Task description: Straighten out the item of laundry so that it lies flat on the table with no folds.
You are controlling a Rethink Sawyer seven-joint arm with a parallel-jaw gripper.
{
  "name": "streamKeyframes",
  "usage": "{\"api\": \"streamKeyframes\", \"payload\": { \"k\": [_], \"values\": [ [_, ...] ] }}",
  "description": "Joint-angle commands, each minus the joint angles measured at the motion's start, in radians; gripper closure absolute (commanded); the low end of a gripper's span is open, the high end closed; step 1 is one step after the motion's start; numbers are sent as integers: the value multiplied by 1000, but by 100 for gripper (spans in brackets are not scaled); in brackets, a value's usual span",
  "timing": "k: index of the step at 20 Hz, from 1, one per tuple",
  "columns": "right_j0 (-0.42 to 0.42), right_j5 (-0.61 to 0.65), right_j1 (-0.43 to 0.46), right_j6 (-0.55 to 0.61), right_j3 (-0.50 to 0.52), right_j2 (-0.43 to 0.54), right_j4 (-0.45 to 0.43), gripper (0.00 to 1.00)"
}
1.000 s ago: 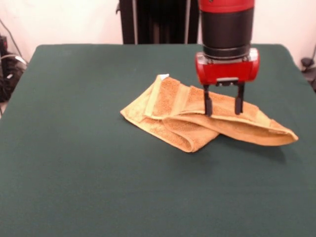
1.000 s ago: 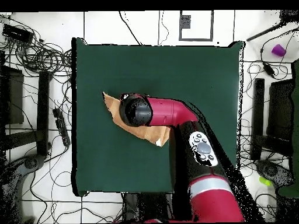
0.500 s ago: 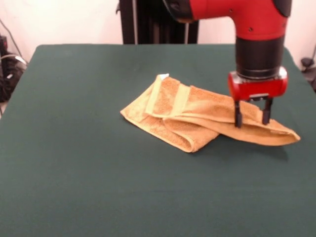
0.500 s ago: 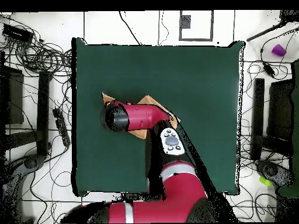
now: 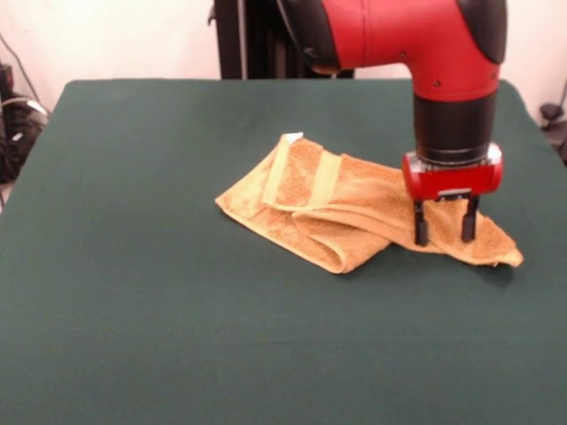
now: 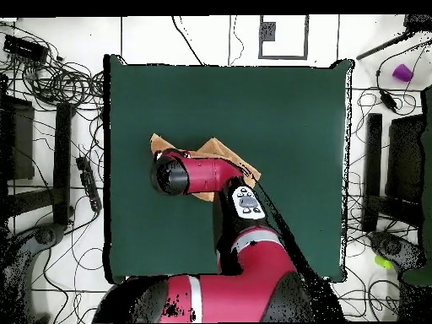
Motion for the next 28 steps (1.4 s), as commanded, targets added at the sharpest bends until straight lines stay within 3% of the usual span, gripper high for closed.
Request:
{"api": "streamKeyframes", "payload": {
  "k": [1, 22, 26, 27, 28],
  "values": [
    [-34, -40, 27, 90, 74, 64, -39, 0],
    [-154, -34, -8, 85, 148, 166, -26, 0],
    [-162, 20, 0, 69, 146, 172, -18, 0],
    [-164, 9, 1, 74, 149, 176, -21, 100],
    [-165, 3, 2, 77, 151, 177, -21, 100]
  ]
}}
